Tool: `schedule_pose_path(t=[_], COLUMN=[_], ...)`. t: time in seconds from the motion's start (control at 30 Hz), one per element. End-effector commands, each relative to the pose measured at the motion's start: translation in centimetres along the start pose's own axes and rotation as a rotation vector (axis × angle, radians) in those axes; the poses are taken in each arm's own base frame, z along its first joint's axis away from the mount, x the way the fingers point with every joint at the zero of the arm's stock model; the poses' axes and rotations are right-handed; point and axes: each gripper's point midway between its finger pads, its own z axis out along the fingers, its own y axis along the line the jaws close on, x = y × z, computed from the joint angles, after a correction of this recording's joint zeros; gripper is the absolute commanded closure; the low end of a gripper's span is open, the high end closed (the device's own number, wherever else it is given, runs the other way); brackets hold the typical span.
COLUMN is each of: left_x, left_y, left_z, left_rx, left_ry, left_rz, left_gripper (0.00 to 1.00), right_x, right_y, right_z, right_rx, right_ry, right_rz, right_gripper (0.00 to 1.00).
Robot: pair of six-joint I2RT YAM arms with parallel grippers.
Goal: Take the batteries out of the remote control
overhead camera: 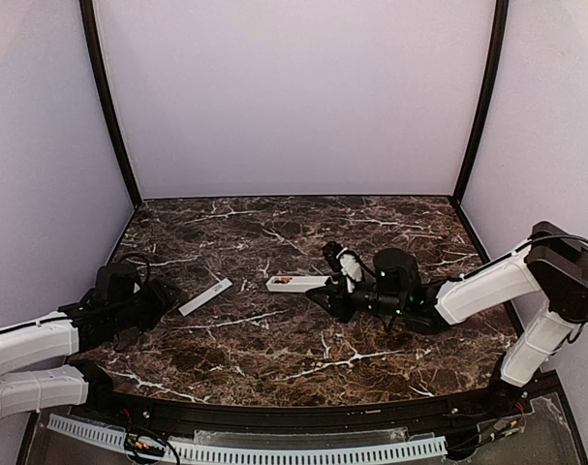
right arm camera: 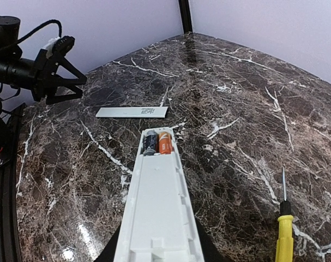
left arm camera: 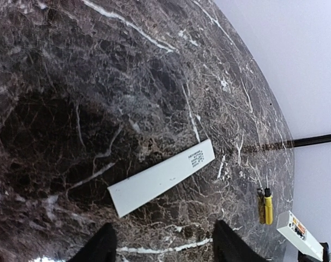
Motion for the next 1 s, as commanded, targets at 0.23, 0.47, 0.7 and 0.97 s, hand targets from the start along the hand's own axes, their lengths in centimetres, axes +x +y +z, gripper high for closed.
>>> schedule_pose_path(t=[0.23, 0.47, 0.7, 0.97], left_x=[-0.2, 0.4, 1.9, 2.2], left_y=[1.7, 0.3, -0.7, -0.9], left_z=[-1.4, -0.9, 0.2, 0.5], left_rx=[-0.044, 0.034, 0.084, 0.090], left_ry=[-0.031, 0.003, 0.088, 0.109], left_rz=[0.058, 0.111, 0.138, 0.152], left_gripper=[0.27, 0.29, 0.34, 0.37], right_x=[1.7, 6.0, 8.2, 11.5], right_y=[-1.0, -1.6, -1.2, 1.0], right_z=[3.0, 3.4, 2.6, 2.0], right_rx=[0.107, 0.182, 0.194, 0.138], right_ry=[0.062, 0.226, 0.305, 0.415], right_rz=[0.147, 0.127, 0.149, 0.199], right_gripper=[1.00, 1.00, 0.97, 0.82])
